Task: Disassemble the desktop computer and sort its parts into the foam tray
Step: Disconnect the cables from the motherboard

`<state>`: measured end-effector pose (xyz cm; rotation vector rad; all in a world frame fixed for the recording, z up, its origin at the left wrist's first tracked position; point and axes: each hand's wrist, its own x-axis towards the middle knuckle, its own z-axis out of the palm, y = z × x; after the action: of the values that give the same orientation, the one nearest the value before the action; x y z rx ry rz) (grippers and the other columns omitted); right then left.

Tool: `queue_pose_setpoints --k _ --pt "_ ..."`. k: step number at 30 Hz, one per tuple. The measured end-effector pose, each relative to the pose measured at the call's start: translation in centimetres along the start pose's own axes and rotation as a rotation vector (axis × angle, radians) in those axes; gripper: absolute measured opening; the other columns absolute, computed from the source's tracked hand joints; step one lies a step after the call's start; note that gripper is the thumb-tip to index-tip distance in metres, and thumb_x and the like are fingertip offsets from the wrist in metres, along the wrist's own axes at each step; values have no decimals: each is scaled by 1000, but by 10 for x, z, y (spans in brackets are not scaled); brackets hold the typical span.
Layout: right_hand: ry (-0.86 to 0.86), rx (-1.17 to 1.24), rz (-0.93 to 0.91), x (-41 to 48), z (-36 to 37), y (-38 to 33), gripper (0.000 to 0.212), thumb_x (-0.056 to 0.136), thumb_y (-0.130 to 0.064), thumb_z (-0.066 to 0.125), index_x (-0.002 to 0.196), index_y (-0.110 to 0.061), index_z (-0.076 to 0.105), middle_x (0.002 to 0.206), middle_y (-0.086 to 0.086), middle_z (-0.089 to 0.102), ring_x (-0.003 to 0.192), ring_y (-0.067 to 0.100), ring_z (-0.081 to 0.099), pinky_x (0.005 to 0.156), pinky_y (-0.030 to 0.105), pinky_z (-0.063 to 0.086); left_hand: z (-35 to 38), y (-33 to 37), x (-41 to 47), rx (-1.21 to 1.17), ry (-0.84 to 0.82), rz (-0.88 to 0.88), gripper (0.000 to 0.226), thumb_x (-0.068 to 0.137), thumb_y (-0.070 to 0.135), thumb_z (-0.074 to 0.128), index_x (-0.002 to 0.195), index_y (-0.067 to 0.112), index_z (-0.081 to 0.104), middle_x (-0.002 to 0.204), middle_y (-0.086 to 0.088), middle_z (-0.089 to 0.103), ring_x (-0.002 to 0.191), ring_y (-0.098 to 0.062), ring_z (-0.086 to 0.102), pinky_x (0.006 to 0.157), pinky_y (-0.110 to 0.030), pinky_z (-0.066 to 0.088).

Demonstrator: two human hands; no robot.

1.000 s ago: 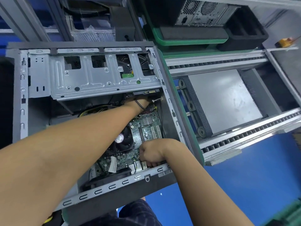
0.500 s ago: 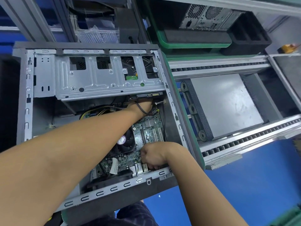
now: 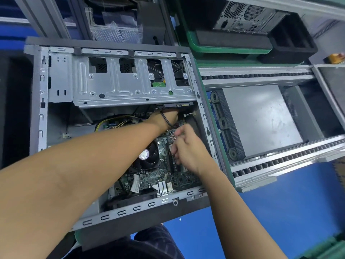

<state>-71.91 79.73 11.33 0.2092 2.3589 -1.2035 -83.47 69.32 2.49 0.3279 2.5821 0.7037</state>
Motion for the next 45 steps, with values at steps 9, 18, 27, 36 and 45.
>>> queue_pose_setpoints --k 9,18,27,36,45 --pt "97 155 9 -6 -19 -25 9 105 -27 37 106 -22 45 95 8 64 80 17 59 69 34 55 -18 4 -12 9 -58 110 38 96 24 40 59 17 42 50 1 45 46 -19 41 51 -25 36" --pt "-463 -1195 138 -16 -17 -53 30 94 2 41 121 -4 52 124 16 60 99 31 58 80 35 48 -47 -3 -44 172 -310 91 34 100 12 40 133 9 46 115 -7 60 78 -21 54 73 -34 49" --pt "-466 -1711 129 -6 22 -17 24 96 -6 50 116 -13 63 95 -3 58 83 20 52 68 31 39 -68 0 -80 566 -416 75 42 105 16 39 144 0 44 144 -17 48 128 -32 50 106 -42 45" --pt "-512 -2016 -190 5 24 -3 24 102 -26 49 122 -20 61 124 -3 63 116 20 54 94 32 32 -52 5 -148 925 -257 14 74 95 71 29 137 14 52 132 -7 56 120 -26 51 95 -37 34" --pt "-497 -1966 -11 6 15 2 15 100 -15 50 113 -20 57 92 -4 57 80 18 50 69 32 35 -23 -24 -158 845 28 150 119 74 81 56 152 1 13 132 -10 53 112 -27 58 96 -39 36"
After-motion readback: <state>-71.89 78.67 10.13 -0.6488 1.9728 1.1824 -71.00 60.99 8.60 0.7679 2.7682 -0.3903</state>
